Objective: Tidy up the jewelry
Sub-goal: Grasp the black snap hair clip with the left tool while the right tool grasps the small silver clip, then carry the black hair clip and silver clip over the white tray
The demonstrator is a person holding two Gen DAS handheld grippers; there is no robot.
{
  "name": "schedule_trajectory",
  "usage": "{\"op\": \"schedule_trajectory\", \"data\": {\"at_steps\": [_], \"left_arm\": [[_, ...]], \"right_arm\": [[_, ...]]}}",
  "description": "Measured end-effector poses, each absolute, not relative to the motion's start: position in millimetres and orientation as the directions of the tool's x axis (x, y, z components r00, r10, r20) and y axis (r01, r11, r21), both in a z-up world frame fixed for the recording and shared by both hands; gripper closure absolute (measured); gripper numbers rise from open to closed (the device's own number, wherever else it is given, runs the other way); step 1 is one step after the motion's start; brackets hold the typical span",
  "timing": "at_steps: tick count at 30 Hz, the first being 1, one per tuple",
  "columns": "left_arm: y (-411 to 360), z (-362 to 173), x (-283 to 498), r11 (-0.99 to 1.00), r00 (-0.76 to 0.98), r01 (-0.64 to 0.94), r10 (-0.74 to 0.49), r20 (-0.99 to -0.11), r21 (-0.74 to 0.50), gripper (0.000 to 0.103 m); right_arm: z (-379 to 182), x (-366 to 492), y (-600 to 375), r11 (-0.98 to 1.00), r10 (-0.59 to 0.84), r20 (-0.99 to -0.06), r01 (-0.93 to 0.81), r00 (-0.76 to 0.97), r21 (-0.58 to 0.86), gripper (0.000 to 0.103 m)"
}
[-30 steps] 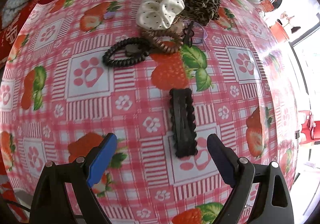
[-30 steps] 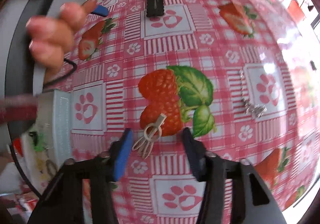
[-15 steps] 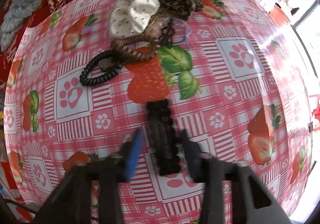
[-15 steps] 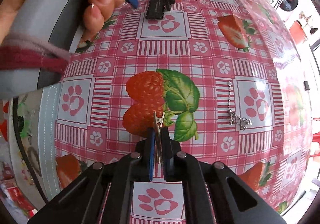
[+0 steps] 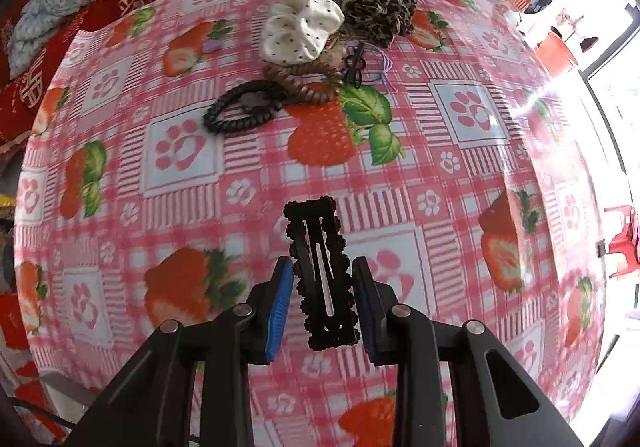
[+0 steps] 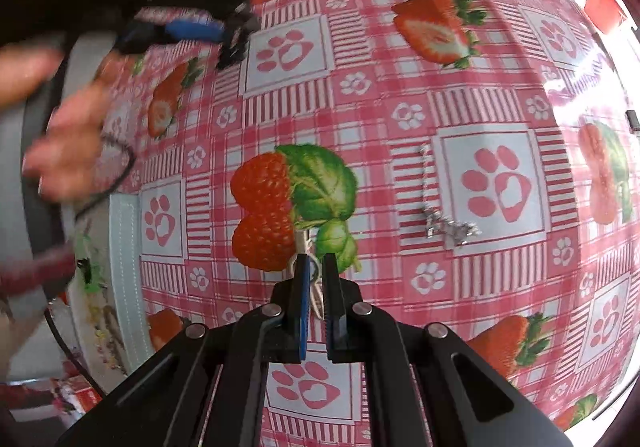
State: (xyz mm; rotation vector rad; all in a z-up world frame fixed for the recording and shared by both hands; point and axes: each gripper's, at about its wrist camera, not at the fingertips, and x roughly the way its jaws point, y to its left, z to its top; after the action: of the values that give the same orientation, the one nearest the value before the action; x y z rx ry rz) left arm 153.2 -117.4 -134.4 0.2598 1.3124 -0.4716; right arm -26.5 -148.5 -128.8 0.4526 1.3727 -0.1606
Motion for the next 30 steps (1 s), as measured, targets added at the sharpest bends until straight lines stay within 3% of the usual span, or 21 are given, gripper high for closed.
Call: {"op": "schedule_trajectory", "data": {"at_steps": [9, 16, 18, 20, 28, 29, 30], "left_arm": [[-80, -109, 124, 0.887, 0.21, 0.455, -0.193, -0.958, -0.079, 0.067], [-44, -101, 109, 0.908, 0.219, 0.413, -0.179, -0.959, -0.076, 0.067], [-35, -99, 107, 0.914, 0.219, 0.397, -0.178, -0.959, -0.079, 0.067], [-24, -95, 103, 0.92, 0.224, 0.382, -0.179, -0.958, -0.082, 0.067], [0, -88, 88, 0.931, 0.235, 0.356, -0.174, -0.956, -0.082, 0.067], [4, -88, 85, 0.932, 0.235, 0.352, -0.173, -0.957, -0.082, 0.067], [6, -88, 83, 0.933, 0.233, 0.35, -0.172, -0.957, -0.082, 0.067]], "right_arm": [[-117, -23, -166, 0.893, 0.227, -0.956, 0.352, 0.186, 0.28, 0.097], [-134, -18, -143, 0.927, 0.183, -0.973, 0.306, 0.141, 0.219, 0.093], [-134, -15, -139, 0.937, 0.161, -0.975, 0.288, 0.151, 0.199, 0.083], [-134, -12, -137, 0.947, 0.13, -0.982, 0.278, 0.136, 0.164, 0.053], [-139, -4, -120, 0.965, 0.072, -0.99, 0.243, 0.125, 0.101, 0.053], [-141, -3, -114, 0.971, 0.049, -0.992, 0.226, 0.119, 0.075, 0.056], [-142, -2, -109, 0.977, 0.018, -0.993, 0.208, 0.113, 0.041, 0.071]]}}
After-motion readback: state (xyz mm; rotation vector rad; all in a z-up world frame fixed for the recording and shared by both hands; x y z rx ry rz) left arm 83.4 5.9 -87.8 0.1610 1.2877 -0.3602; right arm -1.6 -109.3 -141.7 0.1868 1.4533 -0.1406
